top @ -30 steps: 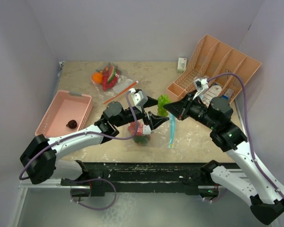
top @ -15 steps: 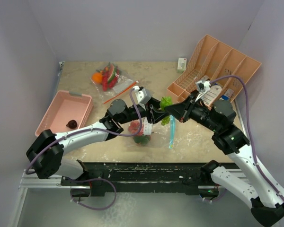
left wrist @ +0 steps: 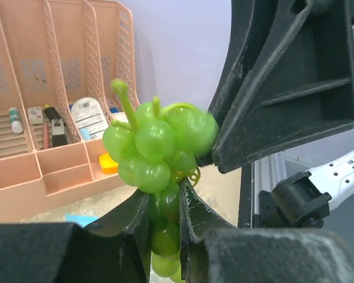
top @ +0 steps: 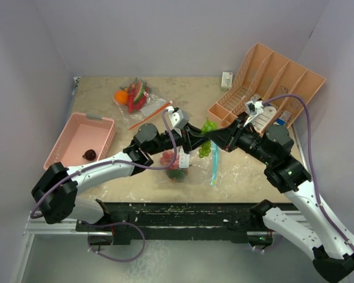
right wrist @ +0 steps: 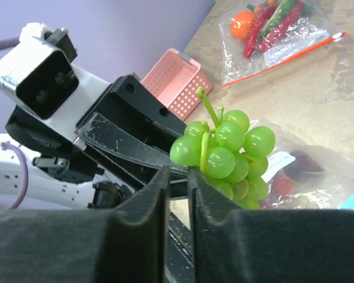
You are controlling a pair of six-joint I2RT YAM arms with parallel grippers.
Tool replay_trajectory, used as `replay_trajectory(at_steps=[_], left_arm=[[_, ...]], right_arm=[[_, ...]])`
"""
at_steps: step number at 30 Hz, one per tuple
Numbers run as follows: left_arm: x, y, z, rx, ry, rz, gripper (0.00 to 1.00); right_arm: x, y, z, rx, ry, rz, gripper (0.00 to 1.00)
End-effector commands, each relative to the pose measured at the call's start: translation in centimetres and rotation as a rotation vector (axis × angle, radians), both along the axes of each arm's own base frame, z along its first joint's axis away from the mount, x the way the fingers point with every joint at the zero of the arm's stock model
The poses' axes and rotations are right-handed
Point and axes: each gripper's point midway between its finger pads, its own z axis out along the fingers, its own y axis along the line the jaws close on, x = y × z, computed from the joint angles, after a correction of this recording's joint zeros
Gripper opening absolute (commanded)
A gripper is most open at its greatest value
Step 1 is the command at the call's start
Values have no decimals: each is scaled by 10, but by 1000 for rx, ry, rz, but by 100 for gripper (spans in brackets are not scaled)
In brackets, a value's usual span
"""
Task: Open the zip-top bag and remove the fake food
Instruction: Place the fake fruit in the bin.
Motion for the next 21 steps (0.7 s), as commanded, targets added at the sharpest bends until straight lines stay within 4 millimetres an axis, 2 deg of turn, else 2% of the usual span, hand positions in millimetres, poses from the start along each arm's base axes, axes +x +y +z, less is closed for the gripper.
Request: replay_trajectory(at_steps=[1,3,6,11,13,15,18,21], left_arm=[[1,15,30,-61,-23,66,17],[12,24,24,-43,17,126,17],[31,41,19,-31,78,223,17],[59,77,13,4,158,410,18],[74,100,6,29,208,517,19],[92,133,-4,57,276,671,20],[115,207,-27,59,418,956,20],[118,278,-57,36,574,1171,20]], right_arm=[[13,-12,1,-20,-26,-96,29],[16,-17,1,-31,-27,-127,42],[22,-26,-3,-74,-28,-183,56],[31,-52,-30,-219,11,-303,61],[32,-59,-36,-245,14,-329,61],[31,-62,-42,-261,20,-339,61],[30,-60,-49,-266,30,-327,61],[29,-56,-58,-263,44,-308,61]])
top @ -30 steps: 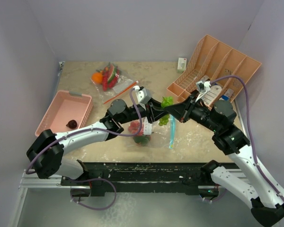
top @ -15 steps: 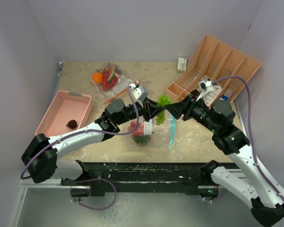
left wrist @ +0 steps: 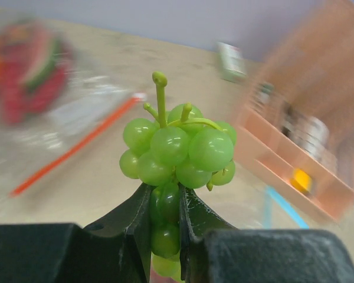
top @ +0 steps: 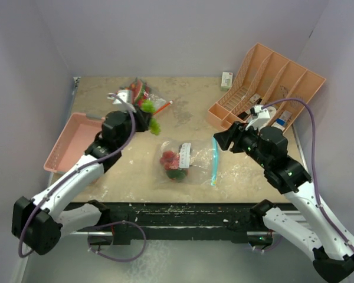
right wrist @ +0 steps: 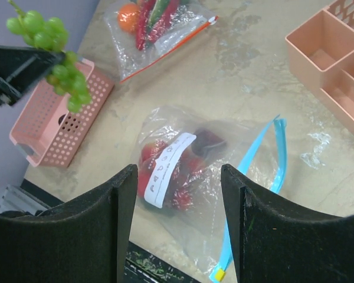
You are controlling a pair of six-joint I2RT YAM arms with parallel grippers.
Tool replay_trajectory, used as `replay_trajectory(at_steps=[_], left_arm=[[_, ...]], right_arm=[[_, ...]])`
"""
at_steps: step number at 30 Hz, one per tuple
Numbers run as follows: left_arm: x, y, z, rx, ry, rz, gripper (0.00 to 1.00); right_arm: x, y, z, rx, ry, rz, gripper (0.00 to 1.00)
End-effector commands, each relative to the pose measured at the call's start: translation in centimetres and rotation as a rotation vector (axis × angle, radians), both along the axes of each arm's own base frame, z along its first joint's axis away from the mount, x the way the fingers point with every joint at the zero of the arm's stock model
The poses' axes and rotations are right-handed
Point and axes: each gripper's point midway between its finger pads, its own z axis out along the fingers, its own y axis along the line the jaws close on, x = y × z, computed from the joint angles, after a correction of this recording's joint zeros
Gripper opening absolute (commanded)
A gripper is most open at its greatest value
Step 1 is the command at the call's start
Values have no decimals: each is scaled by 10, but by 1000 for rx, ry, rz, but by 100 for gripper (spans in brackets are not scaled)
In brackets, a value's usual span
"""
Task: Open the zip-top bag and remove the fake food
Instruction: Place the fake fruit in the bin.
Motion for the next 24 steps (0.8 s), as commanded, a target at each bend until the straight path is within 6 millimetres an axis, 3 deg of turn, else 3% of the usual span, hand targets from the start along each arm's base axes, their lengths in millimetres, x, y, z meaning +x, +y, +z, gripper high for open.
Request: replay_trajectory(at_steps=[1,5,10,13,20,24], left_arm=[[7,120,-32,-74,193,449,20],[-6,192,-52,-183,277,689,21],[-17,238,-88,-308,372,844,24],[-17,254,-103,-373,412,867,24],[-16,292,-125,-506,466,929,26],[-13,298,-129,-545,477,918,39]], right_arm=[[1,-1,-7,-10,-11,0,61],[2,7,-14,1,1,33,61],[4,10,-23,10,8,39,61],[-3,11,-37,1,46,56,61],[-5,9,-45,2,61,52,61],[-3,12,-47,2,65,61,61]])
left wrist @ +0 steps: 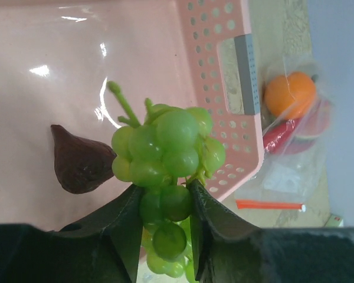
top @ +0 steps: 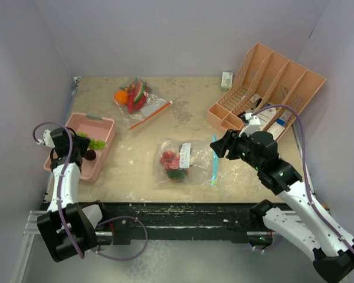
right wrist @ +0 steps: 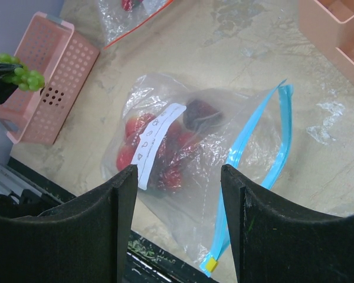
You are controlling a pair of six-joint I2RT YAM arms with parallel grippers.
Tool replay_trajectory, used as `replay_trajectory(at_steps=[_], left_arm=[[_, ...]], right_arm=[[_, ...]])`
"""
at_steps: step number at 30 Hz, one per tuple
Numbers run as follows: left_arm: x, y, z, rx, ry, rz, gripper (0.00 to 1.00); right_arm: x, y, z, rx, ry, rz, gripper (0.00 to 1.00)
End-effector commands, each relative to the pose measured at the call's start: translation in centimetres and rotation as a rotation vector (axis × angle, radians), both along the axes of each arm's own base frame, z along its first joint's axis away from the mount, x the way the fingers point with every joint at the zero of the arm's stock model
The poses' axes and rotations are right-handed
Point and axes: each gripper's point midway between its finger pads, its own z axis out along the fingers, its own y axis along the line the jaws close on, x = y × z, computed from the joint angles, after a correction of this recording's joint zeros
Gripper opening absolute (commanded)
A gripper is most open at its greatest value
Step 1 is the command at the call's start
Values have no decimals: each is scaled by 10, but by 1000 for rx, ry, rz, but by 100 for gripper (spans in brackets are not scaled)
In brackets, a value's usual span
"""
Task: Open the zip-top bag and remove the fake food
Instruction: Place the fake fruit in the bin.
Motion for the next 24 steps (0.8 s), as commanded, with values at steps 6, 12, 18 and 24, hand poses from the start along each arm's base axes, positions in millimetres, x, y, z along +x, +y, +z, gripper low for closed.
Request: replay_trajectory(at_steps=[6,12,18,24], left_arm=[[14,-7,38,6,-139,-96,85],[4,-13,71,82,-171,-152,95],[-12,-38,90,141,-161,-225,72],[-13,-97,103,146,-215,-387,56]], right_arm=[[6,9,5,29,-17,20,60],[9,4,0,12,-8,-6,56],[16,-8,-13,22,9,-114,45],[23,-10,-31,57,41,-173,40]])
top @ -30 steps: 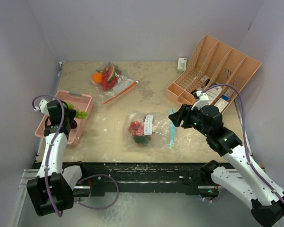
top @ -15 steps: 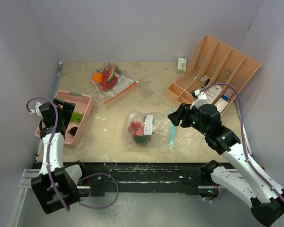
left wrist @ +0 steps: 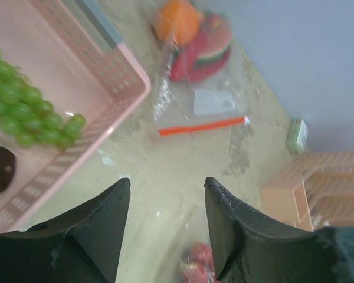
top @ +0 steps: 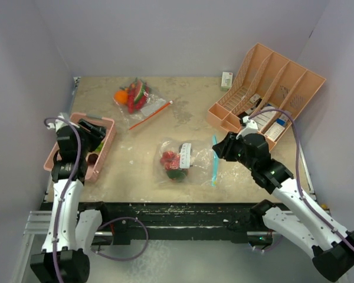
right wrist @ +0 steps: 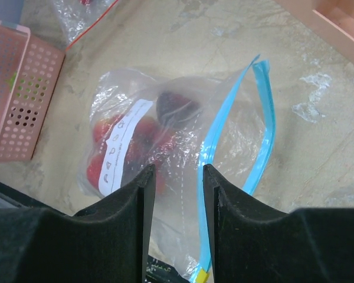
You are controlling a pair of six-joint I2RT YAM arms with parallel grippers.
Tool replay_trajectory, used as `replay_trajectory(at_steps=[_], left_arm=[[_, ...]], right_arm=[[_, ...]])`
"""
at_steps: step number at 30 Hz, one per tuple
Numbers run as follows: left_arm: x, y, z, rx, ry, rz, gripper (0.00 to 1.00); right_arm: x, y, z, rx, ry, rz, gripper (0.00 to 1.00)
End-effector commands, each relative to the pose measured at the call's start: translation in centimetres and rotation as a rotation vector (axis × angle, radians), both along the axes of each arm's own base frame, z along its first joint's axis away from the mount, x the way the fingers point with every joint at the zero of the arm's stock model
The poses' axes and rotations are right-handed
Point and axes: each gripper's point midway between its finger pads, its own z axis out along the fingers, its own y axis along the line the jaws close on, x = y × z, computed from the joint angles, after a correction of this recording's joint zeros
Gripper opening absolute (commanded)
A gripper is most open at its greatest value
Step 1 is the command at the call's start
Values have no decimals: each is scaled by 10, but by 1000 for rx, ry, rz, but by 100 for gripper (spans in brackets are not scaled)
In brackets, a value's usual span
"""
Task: Open the zip-top bag and remove the fake food
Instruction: Place the fake fruit in the bin, then open the zipper of the food storage bag at the center of the board.
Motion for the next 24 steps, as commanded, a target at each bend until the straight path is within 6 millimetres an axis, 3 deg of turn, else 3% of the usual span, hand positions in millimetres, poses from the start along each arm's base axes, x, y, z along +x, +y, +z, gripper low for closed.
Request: replay_trajectory(at_steps=[1,5,8,12,15,19,24], left_arm=[[0,-37,16,27,-29,-112,55],[4,-78,6,43,-5,-224,54],[8,-122,-5,72,22,-334,54],[8,-188,-31,149,79,-460,55],[6,-230,-64,194,149,-546,55],[2,-261,-94,213,201,-604,55],[-1,-269,-121,232,247,-625,53]], right_arm=[[12,-7,4,60,-37,-97,40],[13,-18,-5,45,-19,-147,39],[12,-35,-15,4,-10,-217,37],[8,-57,-30,-68,4,-295,36],[5,-58,-40,-81,20,-290,33],[3,-44,-52,-65,39,-212,23],[6,-9,-68,-8,64,-52,8]])
